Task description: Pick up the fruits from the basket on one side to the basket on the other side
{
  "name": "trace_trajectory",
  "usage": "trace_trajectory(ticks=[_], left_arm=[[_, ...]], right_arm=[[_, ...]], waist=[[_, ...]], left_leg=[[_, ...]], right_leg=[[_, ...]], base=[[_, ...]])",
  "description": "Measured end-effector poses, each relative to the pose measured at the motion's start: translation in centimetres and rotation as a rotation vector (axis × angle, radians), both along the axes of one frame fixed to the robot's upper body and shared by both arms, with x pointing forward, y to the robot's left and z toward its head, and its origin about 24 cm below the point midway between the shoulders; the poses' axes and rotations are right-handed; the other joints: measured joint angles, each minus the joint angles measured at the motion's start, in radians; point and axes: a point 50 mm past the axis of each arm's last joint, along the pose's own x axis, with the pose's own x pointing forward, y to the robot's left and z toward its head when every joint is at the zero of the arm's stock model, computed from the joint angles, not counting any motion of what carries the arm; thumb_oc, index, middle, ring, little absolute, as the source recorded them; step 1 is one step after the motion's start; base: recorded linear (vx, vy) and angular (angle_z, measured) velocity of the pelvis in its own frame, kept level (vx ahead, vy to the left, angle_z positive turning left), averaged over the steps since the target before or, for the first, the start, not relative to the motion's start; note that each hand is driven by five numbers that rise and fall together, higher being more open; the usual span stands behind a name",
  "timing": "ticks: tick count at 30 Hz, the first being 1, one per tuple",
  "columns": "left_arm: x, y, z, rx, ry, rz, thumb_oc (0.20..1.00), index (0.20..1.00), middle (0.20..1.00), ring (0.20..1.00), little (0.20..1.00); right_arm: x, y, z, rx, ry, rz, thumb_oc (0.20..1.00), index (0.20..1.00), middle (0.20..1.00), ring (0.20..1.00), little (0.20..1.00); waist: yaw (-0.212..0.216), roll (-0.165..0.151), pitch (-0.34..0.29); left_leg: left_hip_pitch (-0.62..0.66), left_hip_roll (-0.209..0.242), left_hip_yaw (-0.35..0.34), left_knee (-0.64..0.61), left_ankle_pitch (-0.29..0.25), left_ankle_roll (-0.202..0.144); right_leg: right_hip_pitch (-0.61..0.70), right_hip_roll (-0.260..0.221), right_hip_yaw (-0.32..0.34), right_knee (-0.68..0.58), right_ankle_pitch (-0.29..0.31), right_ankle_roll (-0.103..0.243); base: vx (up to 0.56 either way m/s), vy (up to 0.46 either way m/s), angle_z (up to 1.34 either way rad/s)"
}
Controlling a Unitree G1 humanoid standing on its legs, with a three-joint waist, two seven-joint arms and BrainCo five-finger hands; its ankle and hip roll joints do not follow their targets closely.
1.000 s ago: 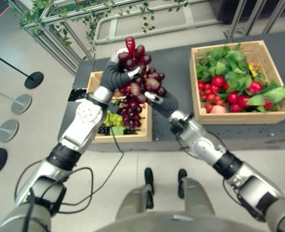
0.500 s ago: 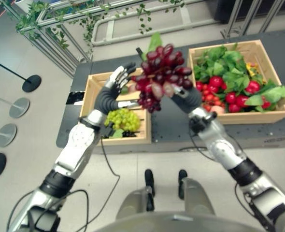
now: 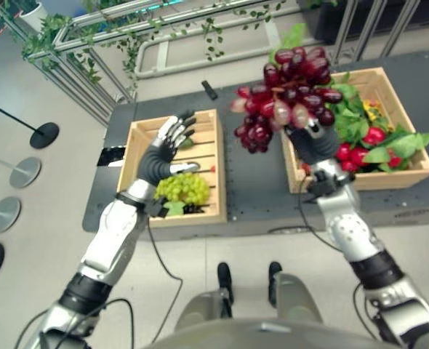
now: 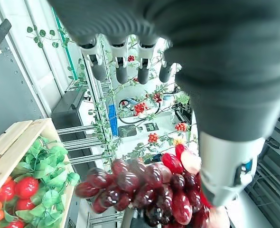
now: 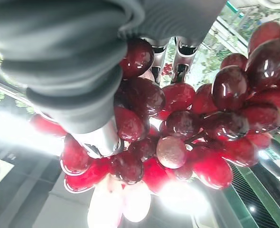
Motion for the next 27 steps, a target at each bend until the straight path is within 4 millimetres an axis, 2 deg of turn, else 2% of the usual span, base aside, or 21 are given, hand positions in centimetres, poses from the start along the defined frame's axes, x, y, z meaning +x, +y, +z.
trace_trajectory(ticks=[7, 10, 11, 12, 13, 14, 15, 16, 18, 19, 20, 21, 22, 23, 24, 25, 26, 27], left_arm=[[0.1, 0.1, 0.1, -0.029, 0.001, 0.018, 1.0, 1.0, 1.0, 1.0, 1.0], [0.2, 0.3, 0.2, -0.033, -0.004, 0.03, 1.0, 1.0, 1.0, 1.0, 1.0], [0.2, 0.8, 0.4, -0.042, -0.014, 0.054, 1.0, 1.0, 1.0, 1.0, 1.0], [0.3, 1.0, 0.4, -0.05, -0.013, 0.072, 1.0, 1.0, 1.0, 1.0, 1.0], [0.3, 1.3, 0.5, -0.056, -0.016, 0.086, 1.0, 1.0, 1.0, 1.0, 1.0], [0.2, 1.4, 0.4, -0.059, -0.011, 0.093, 1.0, 1.0, 1.0, 1.0, 1.0], [-0.1, 1.6, -0.2, -0.077, 0.006, 0.112, 1.0, 1.0, 1.0, 1.0, 1.0], [-0.2, 1.7, -0.3, -0.084, 0.011, 0.12, 1.0, 1.0, 1.0, 1.0, 1.0], [-0.4, 2.2, -0.6, -0.102, 0.016, 0.156, 1.0, 1.0, 1.0, 1.0, 1.0], [-0.7, 3.0, -0.5, -0.111, 0.003, 0.19, 1.0, 1.0, 1.0, 1.0, 1.0], [-0.5, 3.4, -0.5, -0.103, 0.002, 0.209, 1.0, 1.0, 1.0, 1.0, 1.0], [-0.5, 3.7, -0.5, -0.103, 0.002, 0.226, 1.0, 1.0, 1.0, 1.0, 1.0], [-0.4, 4.0, -0.9, -0.108, 0.017, 0.254, 1.0, 1.0, 1.0, 1.0, 1.0], [-0.5, 4.4, -0.9, -0.108, 0.015, 0.272, 1.0, 1.0, 1.0, 1.0, 1.0], [-0.5, 4.7, -0.7, -0.109, 0.008, 0.296, 1.0, 1.0, 1.0, 1.0, 1.0], [-0.5, 4.9, -0.7, -0.104, 0.004, 0.307, 1.0, 1.0, 1.0, 1.0, 1.0], [-0.6, 5.2, -0.5, -0.09, -0.009, 0.326, 1.0, 1.0, 1.0, 1.0, 1.0], [-0.7, 5.6, -0.4, -0.096, -0.016, 0.348, 1.0, 1.0, 1.0, 1.0, 1.0]], right_arm=[[0.0, -1.2, 0.5, 0.008, -0.023, -0.049, 0.2, 0.2, 0.2, 0.2, 0.2], [-0.1, -1.7, 0.3, 0.008, -0.014, -0.066, 0.2, 0.2, 0.2, 0.2, 0.2], [-0.2, -2.0, -0.1, 0.018, -0.003, -0.081, 0.2, 0.2, 0.2, 0.2, 0.2], [-0.4, -2.2, -0.4, 0.016, 0.009, -0.088, 0.2, 0.2, 0.2, 0.2, 0.2], [-0.4, -2.2, -0.4, 0.016, 0.012, -0.087, 0.2, 0.2, 0.2, 0.2, 0.2], [-0.4, -2.1, -0.5, 0.016, 0.014, -0.087, 0.2, 0.2, 0.2, 0.2, 0.2], [-0.4, -2.1, -0.2, 0.016, 0.001, -0.086, 0.2, 0.2, 0.2, 0.2, 0.2], [-0.3, -2.3, -0.1, 0.019, -0.007, -0.092, 0.2, 0.2, 0.2, 0.2, 0.2], [-0.4, -3.2, 0.1, 0.011, -0.014, -0.13, 0.2, 0.2, 0.2, 0.2, 0.2], [-0.5, -3.7, 0.2, 0.001, -0.022, -0.157, 0.2, 0.2, 0.2, 0.2, 0.2], [-0.6, -4.0, 0.0, 0.003, -0.018, -0.172, 0.2, 0.2, 0.2, 0.2, 0.2], [-0.7, -4.2, -0.1, -0.004, -0.016, -0.181, 0.2, 0.2, 0.2, 0.2, 0.2], [-0.7, -4.8, -0.3, -0.024, -0.013, -0.214, 0.2, 0.2, 0.2, 0.2, 0.2], [-0.7, -4.8, -0.4, -0.018, -0.01, -0.22, 0.2, 0.2, 0.2, 0.2, 0.2], [-0.8, -4.8, -0.5, -0.012, -0.007, -0.223, 0.2, 0.2, 0.2, 0.2, 0.2], [-0.7, -4.8, -0.5, -0.016, -0.007, -0.226, 0.2, 0.2, 0.2, 0.2, 0.2], [-0.8, -4.9, -0.7, -0.027, -0.001, -0.234, 0.2, 0.2, 0.2, 0.2, 0.2], [-0.8, -4.9, -0.9, -0.031, 0.009, -0.232, 0.2, 0.2, 0.2, 0.2, 0.2]], waist=[[-0.023, -0.001, 0.0], [-0.023, -0.014, -0.007], [-0.018, -0.035, -0.005], [-0.017, -0.061, -0.004], [-0.024, -0.083, 0.008], [-0.019, -0.1, 0.006], [-0.018, -0.103, 0.005], [-0.022, -0.102, 0.005], [-0.04, -0.071, -0.008], [-0.026, -0.069, -0.003], [-0.034, -0.093, 0.001], [-0.034, -0.1, 0.004], [-0.065, -0.113, 0.011], [-0.053, -0.111, 0.011], [-0.042, -0.119, 0.013], [-0.049, -0.117, 0.014], [-0.031, -0.115, 0.015], [-0.017, -0.112, 0.015]], left_leg=[[0.011, 0.001, -0.001, 0.007, -0.001, -0.001], [0.022, 0.007, 0.002, 0.03, -0.015, -0.014], [0.023, 0.008, -0.004, 0.072, -0.031, -0.034], [0.022, 0.008, -0.01, 0.118, -0.032, -0.038], [0.018, -0.001, -0.039, 0.184, -0.048, -0.053], [0.02, -0.024, -0.088, 0.232, -0.069, -0.065], [0.018, -0.064, -0.14, 0.291, -0.119, -0.064], [0.023, -0.1, -0.171, 0.301, -0.142, -0.056], [0.056, -0.127, -0.156, 0.221, -0.181, 0.028], [0.097, -0.125, -0.118, 0.083, -0.143, 0.118], [0.105, -0.121, -0.09, 0.066, -0.128, 0.103], [0.103, -0.116, -0.064, 0.051, -0.121, 0.108], [0.098, -0.102, 0.032, 0.041, -0.113, 0.12], [0.097, -0.088, 0.09, 0.031, -0.117, 0.123], [0.097, -0.081, 0.117, 0.027, -0.116, 0.123], [0.094, -0.071, 0.149, 0.031, -0.117, 0.125], [0.108, -0.053, 0.204, 0.024, -0.122, 0.124], [0.13, -0.014, 0.308, 0.017, -0.124, 0.117]], right_leg=[[0.016, 0.002, 0.002, -0.001, -0.002, 0.002], [0.028, 0.01, 0.016, 0.003, -0.012, -0.004], [0.031, 0.027, 0.045, 0.004, -0.015, -0.01], [0.042, 0.033, 0.068, 0.002, -0.013, -0.015], [0.071, 0.043, 0.104, -0.014, 0.0, -0.02], [0.087, 0.051, 0.143, -0.029, 0.014, -0.02], [0.114, 0.072, 0.204, -0.082, 0.056, -0.017], [0.12, 0.083, 0.243, -0.101, 0.074, -0.017], [0.121, 0.141, 0.32, -0.16, 0.13, -0.004], [0.101, 0.178, 0.362, -0.177, 0.157, 0.016], [0.082, 0.182, 0.391, -0.172, 0.166, 0.039], [0.073, 0.169, 0.371, -0.176, 0.172, 0.051], [0.028, 0.124, 0.259, -0.21, 0.172, 0.114], [0.012, 0.1, 0.183, -0.204, 0.156, 0.137], [-0.012, 0.049, 0.102, -0.2, 0.154, 0.144], [-0.01, 0.006, 0.029, -0.194, 0.151, 0.139], [-0.01, -0.042, -0.077, -0.157, 0.143, 0.139], [0.015, -0.083, -0.15, -0.109, 0.131, 0.139]], base=[[0.0, -0.055, 0.01], [-0.02, -0.096, -0.16], [-0.07, -0.021, -0.45], [-0.06, 0.04, -0.58], [-0.07, 0.09, -0.72], [-0.06, 0.114, -1.1], [-0.1, 0.121, -1.28], [-0.11, 0.243, -1.76], [-0.11, 0.192, -1.79], [-0.14, 0.059, -1.82], [-0.2, 0.051, -1.73], [-0.19, 0.011, -1.51], [-0.15, -0.014, -1.45], [-0.16, -0.014, -2.02], [-0.11, -0.02, -1.49], [-0.13, -0.054, -1.6], [-0.08, -0.071, -1.35], [-0.07, -0.068, -1.44]])
